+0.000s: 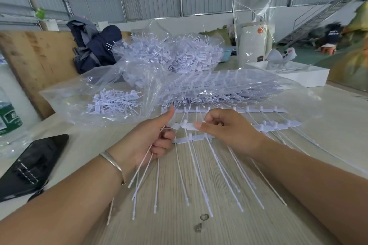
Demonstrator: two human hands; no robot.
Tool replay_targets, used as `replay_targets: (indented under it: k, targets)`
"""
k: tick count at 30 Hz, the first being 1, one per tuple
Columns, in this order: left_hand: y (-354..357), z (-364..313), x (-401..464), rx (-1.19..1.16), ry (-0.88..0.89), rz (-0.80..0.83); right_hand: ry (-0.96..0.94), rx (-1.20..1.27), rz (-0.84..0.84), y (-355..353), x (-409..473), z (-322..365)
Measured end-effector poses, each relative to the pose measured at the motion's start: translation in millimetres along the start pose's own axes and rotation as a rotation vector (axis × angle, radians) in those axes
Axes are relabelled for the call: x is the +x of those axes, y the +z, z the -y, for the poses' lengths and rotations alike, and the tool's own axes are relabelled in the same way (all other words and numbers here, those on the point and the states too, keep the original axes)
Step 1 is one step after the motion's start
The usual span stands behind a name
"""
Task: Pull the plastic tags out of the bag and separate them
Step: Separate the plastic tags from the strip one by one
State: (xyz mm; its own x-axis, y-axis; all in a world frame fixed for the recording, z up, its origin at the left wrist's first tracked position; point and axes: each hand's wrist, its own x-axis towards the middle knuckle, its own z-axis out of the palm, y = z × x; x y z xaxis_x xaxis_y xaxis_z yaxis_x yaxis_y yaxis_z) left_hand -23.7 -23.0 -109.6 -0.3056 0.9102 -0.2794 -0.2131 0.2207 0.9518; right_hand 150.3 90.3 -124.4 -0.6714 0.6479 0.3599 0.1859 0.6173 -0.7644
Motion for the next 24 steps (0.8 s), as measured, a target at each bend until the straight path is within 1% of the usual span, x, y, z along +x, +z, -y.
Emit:
replay_targets:
  k: [4,6,10,12,15,21,24]
  targets:
    - [2.4,0.2,-2.3,0.096,0.085,-0.010,-0.008,-0.087,0.005,1.2,-1.8,1.1]
    - [0.8,1.0,-0.5,0.083,0.102,-0.033,-0.035,-0.125,0.010,0.5,-3.0,2.6]
    - [-2.1,1.6,1.8,0.048,0.102,-0.096,-0.068,-0.124,0.027,-0.9,-3.9,3.4]
    - [-1.9,1.9,0.3,0.067,0.127,-0.114,-0.081,-0.134,0.024,-0.8,-3.7,3.4]
    - [-2.2,5.1,1.2,0.174,0.189,-0.144,-0.104,-0.145,0.003,-1.5,-3.5,3.9]
    - [2.9,7.8,1.3,0.234,0.218,-0.170,-0.168,-0.108,-0.077,-2.7,-3.7,8.0]
    - [5.3,7.2,-2.1,0.263,0.234,-0.152,-0.199,-0.149,-0.099,-3.1,-4.3,9.4]
